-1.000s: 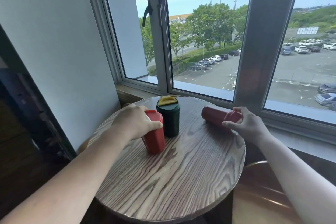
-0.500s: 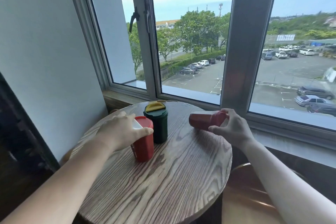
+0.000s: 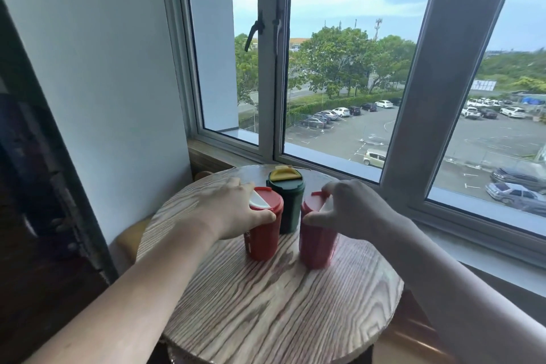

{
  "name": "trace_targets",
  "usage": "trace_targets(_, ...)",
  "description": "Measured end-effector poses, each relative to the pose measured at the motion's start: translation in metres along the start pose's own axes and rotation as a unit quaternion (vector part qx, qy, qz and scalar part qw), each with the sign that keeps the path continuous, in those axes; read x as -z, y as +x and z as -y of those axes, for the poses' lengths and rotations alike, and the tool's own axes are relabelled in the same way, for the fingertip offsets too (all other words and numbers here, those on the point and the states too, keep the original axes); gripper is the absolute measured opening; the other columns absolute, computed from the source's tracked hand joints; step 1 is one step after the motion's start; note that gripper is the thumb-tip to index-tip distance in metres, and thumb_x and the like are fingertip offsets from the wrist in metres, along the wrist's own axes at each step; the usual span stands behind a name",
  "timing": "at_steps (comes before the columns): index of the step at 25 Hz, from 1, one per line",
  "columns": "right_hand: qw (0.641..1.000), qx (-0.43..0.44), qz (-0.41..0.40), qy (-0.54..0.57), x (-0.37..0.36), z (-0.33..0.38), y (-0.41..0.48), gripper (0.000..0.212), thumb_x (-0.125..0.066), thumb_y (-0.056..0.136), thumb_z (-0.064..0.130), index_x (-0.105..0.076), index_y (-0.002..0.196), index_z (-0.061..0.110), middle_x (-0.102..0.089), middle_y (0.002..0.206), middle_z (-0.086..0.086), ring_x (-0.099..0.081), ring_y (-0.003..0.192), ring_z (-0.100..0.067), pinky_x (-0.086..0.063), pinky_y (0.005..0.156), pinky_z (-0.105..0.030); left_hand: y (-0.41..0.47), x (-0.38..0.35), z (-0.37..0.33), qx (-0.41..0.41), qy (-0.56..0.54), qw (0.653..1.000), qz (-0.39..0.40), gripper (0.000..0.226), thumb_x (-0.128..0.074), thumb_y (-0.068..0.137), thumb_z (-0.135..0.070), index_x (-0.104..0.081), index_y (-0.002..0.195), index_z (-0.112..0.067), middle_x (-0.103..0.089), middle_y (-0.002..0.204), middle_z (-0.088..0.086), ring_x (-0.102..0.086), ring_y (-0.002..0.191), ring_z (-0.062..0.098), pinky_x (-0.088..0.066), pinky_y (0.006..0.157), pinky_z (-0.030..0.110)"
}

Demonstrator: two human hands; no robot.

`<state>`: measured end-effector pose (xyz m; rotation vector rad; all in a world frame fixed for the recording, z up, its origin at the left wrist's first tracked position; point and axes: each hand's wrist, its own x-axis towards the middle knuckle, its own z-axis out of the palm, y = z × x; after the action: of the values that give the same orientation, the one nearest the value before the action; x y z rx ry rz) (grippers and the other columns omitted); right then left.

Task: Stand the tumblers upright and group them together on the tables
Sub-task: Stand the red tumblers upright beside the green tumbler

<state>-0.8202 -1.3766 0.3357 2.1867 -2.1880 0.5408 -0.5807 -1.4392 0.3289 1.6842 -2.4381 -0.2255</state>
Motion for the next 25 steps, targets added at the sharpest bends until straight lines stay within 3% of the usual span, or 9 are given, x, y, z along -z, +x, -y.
trace_targets(5,0.999,-0.013,-0.001,-0.044,-0.004,0.014,0.000,0.069,-0.060,0.062,0.083,-0.062,0.083,0.017,-0.066,0.087,-0.002,-0.060,0.080,-0.021,-0.054,0.072,-0.038,0.001,-0.003,0.005,-0.021,-0.008,1.000,-0.010,0.100,-0.053,0.072,-0.081,-0.034,0.152,-0.025,-0.039,0.150,0.004,-0.041,0.138,0.027,-0.040,0.107,0.045)
trace_targets(6,0.999,-0.015,0.009,-0.040,-0.004,0.013,-0.002,0.073,-0.060,0.063,0.085,-0.064,0.090,0.018,-0.066,0.095,-0.003,-0.060,0.086,-0.020,-0.053,0.075,-0.038,0.001,-0.003,0.006,-0.025,-0.015,0.999,-0.014,0.100,-0.054,0.072,-0.080,-0.034,0.152,-0.024,-0.039,0.150,0.003,-0.041,0.138,0.027,-0.040,0.107,0.044)
trace_targets(8,0.998,-0.023,0.050,0.000,-0.002,0.005,-0.005,0.097,-0.062,0.062,0.087,-0.060,0.127,0.016,-0.061,0.126,-0.006,-0.058,0.115,-0.023,-0.049,0.095,-0.040,0.000,-0.006,0.007,-0.038,-0.030,0.999,-0.026,0.099,-0.056,0.074,-0.078,-0.033,0.153,-0.023,-0.039,0.150,0.001,-0.041,0.137,0.025,-0.040,0.107,0.043)
trace_targets(9,0.996,-0.029,0.072,0.039,-0.002,0.000,-0.008,0.113,-0.065,0.060,0.086,-0.045,0.147,0.017,-0.053,0.144,-0.006,-0.050,0.131,-0.024,-0.044,0.106,-0.041,0.000,-0.009,0.009,-0.046,-0.039,0.998,-0.033,0.099,-0.056,0.075,-0.076,-0.030,0.154,-0.022,-0.037,0.152,0.001,-0.041,0.137,0.026,-0.038,0.107,0.042)
trace_targets(11,0.991,-0.029,0.080,0.103,-0.006,-0.008,-0.013,0.127,-0.075,0.058,0.076,-0.023,0.160,0.021,-0.039,0.159,-0.003,-0.038,0.144,-0.022,-0.035,0.115,-0.041,-0.003,-0.017,0.012,-0.060,-0.075,0.994,-0.048,0.102,-0.056,0.074,-0.074,-0.024,0.157,-0.023,-0.035,0.155,0.002,-0.040,0.138,0.025,-0.036,0.109,0.041)
trace_targets(15,0.988,-0.032,-0.008,0.152,-0.023,-0.012,-0.018,0.106,-0.088,0.063,0.046,-0.039,0.153,0.018,-0.056,0.147,-0.002,-0.052,0.130,-0.018,-0.042,0.105,-0.033,-0.005,-0.026,0.014,-0.077,-0.157,0.979,-0.105,0.102,-0.067,0.070,-0.066,-0.026,0.156,-0.029,-0.043,0.153,0.003,-0.046,0.135,0.022,-0.039,0.107,0.037)
trace_targets(25,0.980,-0.034,-0.044,0.192,-0.037,0.001,-0.012,0.105,-0.088,0.066,0.045,-0.038,0.154,0.016,-0.058,0.144,-0.005,-0.054,0.127,-0.020,-0.043,0.101,-0.030,-0.009,-0.035,0.009,-0.071,-0.177,0.970,-0.151,0.101,-0.072,0.068,-0.061,-0.034,0.154,-0.024,-0.050,0.146,0.005,-0.049,0.131,0.024,-0.040,0.105,0.034)
